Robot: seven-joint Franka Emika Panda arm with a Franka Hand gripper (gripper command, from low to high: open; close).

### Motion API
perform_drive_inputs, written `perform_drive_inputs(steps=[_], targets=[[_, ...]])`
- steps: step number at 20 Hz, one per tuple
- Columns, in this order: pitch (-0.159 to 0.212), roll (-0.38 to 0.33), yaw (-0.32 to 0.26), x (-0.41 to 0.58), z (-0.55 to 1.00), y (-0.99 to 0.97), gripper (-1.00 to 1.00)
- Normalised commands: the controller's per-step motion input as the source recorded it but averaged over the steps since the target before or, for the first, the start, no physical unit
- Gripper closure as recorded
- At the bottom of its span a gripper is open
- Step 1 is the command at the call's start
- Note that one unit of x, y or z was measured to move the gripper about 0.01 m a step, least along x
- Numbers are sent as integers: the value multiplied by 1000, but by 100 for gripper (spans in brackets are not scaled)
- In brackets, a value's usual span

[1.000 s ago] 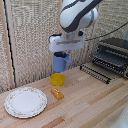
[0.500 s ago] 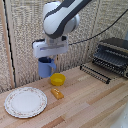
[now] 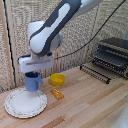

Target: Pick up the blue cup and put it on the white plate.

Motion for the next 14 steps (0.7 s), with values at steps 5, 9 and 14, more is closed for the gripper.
perform_drive_inputs(steps=[5,9,14], targets=[[16,-145,87,217,-374,550,100],[13,-146,66,204,-194,373,100],[-12,-122,42,93,98,165,-100]])
